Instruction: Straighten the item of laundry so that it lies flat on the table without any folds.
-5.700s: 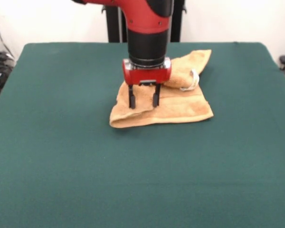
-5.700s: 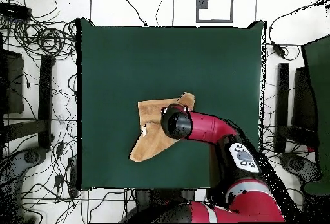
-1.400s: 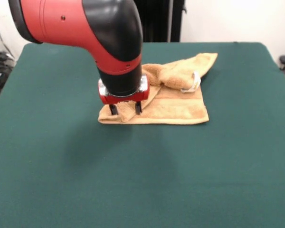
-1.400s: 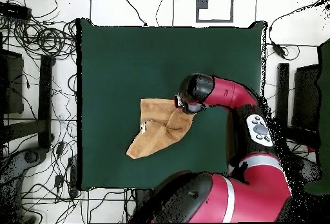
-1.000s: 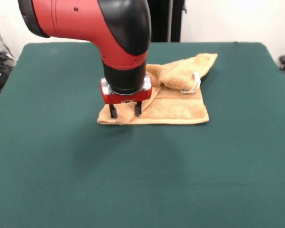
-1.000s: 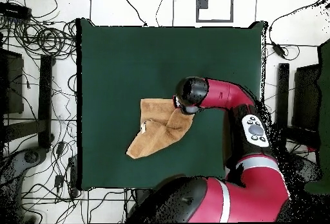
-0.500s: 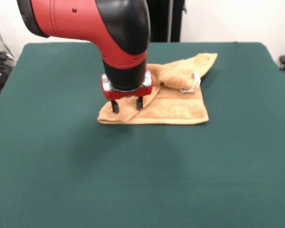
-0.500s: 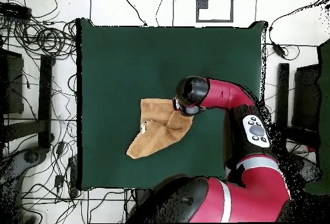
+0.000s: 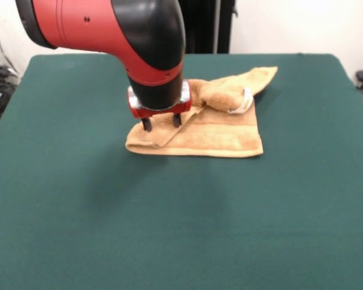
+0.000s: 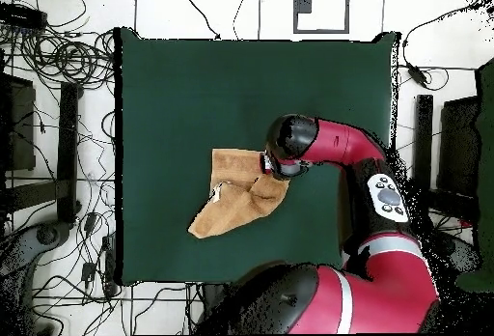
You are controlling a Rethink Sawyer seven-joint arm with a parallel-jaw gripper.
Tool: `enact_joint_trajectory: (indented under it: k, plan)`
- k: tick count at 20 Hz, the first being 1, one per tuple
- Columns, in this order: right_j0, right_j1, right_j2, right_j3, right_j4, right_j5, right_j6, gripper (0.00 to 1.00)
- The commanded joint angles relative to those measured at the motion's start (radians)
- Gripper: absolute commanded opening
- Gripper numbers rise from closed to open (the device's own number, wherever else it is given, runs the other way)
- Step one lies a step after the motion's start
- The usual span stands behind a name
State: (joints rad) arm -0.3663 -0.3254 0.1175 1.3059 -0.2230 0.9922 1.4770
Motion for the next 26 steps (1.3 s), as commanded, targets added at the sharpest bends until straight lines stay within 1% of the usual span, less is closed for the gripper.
enact_joint_trajectory:
  k: [1,7,13,15,18,22,24,26]
  plan:
    - [-0.002,0.069,0.106,0.041,0.029,0.105,-0.027,1.0]
    - [-0.004,0.069,0.103,0.041,0.019,0.087,-0.032,1.0]
    - [0.004,0.038,0.072,0.045,0.001,0.124,-0.026,1.0]
    - [0.001,0.02,0.058,0.045,-0.018,0.132,-0.041,1.0]
    - [-0.002,-0.01,0.027,0.024,-0.078,0.134,-0.097,1.0]
    - [-0.026,-0.054,0.006,0.001,-0.118,0.225,-0.154,1.0]
    - [-0.033,-0.071,0.004,-0.014,-0.133,0.274,-0.167,1.0]
    - [-0.041,-0.089,0.008,-0.014,-0.149,0.298,-0.171,1.0]
